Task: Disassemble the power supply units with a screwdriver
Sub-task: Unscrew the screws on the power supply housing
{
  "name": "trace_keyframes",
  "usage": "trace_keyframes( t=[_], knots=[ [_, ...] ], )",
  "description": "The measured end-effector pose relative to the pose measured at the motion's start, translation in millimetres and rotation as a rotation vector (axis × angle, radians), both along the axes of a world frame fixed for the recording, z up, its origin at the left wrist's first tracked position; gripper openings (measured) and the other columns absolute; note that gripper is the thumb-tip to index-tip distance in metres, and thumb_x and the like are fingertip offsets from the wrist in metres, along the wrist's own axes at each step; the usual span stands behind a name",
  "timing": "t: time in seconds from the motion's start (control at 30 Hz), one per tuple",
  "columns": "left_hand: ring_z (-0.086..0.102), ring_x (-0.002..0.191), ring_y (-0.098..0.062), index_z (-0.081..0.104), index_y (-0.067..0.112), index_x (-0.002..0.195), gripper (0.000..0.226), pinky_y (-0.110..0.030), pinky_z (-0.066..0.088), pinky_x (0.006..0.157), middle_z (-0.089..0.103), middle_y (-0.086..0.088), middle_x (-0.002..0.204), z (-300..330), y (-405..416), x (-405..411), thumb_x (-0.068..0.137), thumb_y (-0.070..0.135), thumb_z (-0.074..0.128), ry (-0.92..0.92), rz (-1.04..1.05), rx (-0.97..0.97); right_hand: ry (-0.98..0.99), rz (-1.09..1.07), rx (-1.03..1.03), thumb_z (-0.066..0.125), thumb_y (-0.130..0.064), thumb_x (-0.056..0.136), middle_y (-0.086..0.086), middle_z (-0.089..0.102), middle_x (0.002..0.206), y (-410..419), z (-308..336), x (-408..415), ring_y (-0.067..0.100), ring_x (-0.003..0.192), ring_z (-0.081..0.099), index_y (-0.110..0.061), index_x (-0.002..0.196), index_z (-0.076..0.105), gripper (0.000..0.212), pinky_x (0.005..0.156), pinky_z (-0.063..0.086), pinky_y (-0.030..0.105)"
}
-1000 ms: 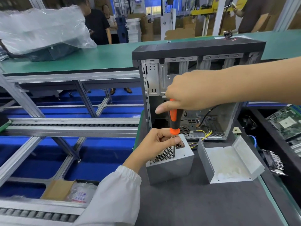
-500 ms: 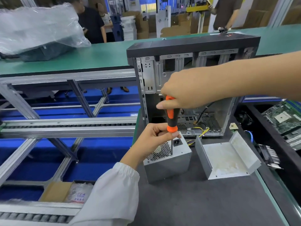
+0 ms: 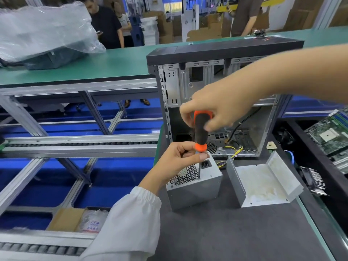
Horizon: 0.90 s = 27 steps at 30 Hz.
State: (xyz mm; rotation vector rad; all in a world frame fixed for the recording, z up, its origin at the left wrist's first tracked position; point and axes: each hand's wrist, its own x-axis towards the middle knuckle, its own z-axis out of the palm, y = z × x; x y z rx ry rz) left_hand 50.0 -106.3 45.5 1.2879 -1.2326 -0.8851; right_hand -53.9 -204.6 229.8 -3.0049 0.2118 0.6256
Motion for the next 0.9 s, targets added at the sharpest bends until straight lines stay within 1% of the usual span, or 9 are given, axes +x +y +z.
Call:
trace_keyframes(
  t=[0.1, 0.2, 0.3, 0.33, 0.37, 0.43, 0.5, 0.67, 0.9],
  knots=[
    [0.019, 0.059, -0.02, 0.075, 0.013, 0.087, 0.007, -0.031, 0.017, 0.064, 0.021, -0.008, 0.056, -2, -1, 1, 0.085, 0.018, 0.072, 0.01, 0.029, 0.004, -0.022, -0.094, 0.243, 0.068, -0.041, 0.085, 0.003, 0.069, 0.078, -4, 1, -4, 0.004, 0.05, 0.066, -0.031, 0.112, 0.044, 0.037, 0.067, 0.058, 0.036],
    [0.017, 0.059, -0.021, 0.075, 0.013, 0.09, 0.011, -0.039, 0.016, 0.067, 0.017, 0.001, 0.058, -4, 0, 5, 0.084, 0.023, 0.074, -0.053, -0.008, 0.016, -0.109, -0.079, 0.036, 0.057, -0.062, 0.082, -0.005, 0.065, 0.05, 1, -15, 1, 0.013, 0.053, 0.068, -0.024, 0.105, 0.048, 0.045, 0.068, 0.057, 0.033],
    [0.021, 0.053, -0.012, 0.073, 0.015, 0.098, 0.017, -0.027, 0.024, 0.06, 0.021, 0.012, 0.056, -11, 6, 18, 0.082, 0.02, 0.078, -0.224, -0.065, 0.14, -0.165, -0.009, -0.085, 0.057, -0.049, 0.088, -0.003, 0.067, 0.074, 1, -22, 2, 0.017, 0.07, 0.067, -0.023, 0.093, 0.06, 0.027, 0.065, 0.054, 0.029],
    [0.029, 0.052, -0.009, 0.072, 0.013, 0.099, 0.02, -0.021, 0.03, 0.058, 0.031, 0.013, 0.054, -14, 9, 20, 0.081, 0.019, 0.079, -0.304, -0.084, 0.183, -0.186, -0.011, -0.099, 0.059, -0.046, 0.087, -0.007, 0.063, 0.074, 0, -20, 0, 0.016, 0.07, 0.065, -0.023, 0.094, 0.063, 0.024, 0.059, 0.049, 0.023],
    [0.043, 0.055, -0.006, 0.072, 0.011, 0.099, 0.02, -0.018, 0.04, 0.062, 0.048, 0.015, 0.059, -18, 10, 19, 0.081, 0.017, 0.079, -0.379, -0.097, 0.22, -0.2, -0.017, -0.118, 0.061, -0.045, 0.084, -0.012, 0.057, 0.071, 1, -19, -2, 0.013, 0.065, 0.06, -0.024, 0.097, 0.065, 0.025, 0.052, 0.042, 0.016],
    [0.064, 0.086, -0.01, 0.074, 0.01, 0.098, 0.02, -0.03, 0.053, 0.085, 0.07, 0.007, 0.089, -24, 11, 17, 0.08, 0.016, 0.08, -0.471, -0.084, 0.264, -0.211, -0.028, -0.126, 0.061, -0.046, 0.078, -0.016, 0.049, 0.066, 2, -16, -5, 0.007, 0.056, 0.051, -0.024, 0.102, 0.067, 0.032, 0.042, 0.035, 0.011],
    [0.065, 0.094, -0.015, 0.074, 0.009, 0.095, 0.018, -0.039, 0.051, 0.09, 0.071, -0.001, 0.096, -27, 9, 12, 0.08, 0.017, 0.08, -0.501, -0.051, 0.25, -0.206, -0.038, -0.108, 0.061, -0.046, 0.074, -0.016, 0.049, 0.065, 2, -15, -6, 0.005, 0.053, 0.048, -0.025, 0.103, 0.067, 0.037, 0.041, 0.037, 0.011],
    [0.063, 0.086, -0.021, 0.072, 0.014, 0.082, 0.009, -0.046, 0.051, 0.082, 0.068, -0.005, 0.088, -33, 6, 8, 0.08, 0.019, 0.08, -0.544, 0.004, 0.209, -0.236, -0.043, -0.129, 0.064, -0.046, 0.074, -0.015, 0.051, 0.066, 1, -15, -8, 0.005, 0.053, 0.048, -0.026, 0.101, 0.067, 0.034, 0.045, 0.03, 0.014],
    [0.057, 0.08, -0.009, 0.062, 0.025, 0.078, 0.015, -0.033, 0.049, 0.077, 0.057, 0.016, 0.078, -34, 5, 8, 0.084, 0.021, 0.076, -0.656, 0.003, 0.214, -0.265, -0.078, -0.098, 0.069, -0.043, 0.072, -0.014, 0.055, 0.066, 0, -3, -12, 0.004, 0.052, 0.047, -0.026, 0.097, 0.068, 0.03, 0.041, 0.035, 0.012]
  ],
)
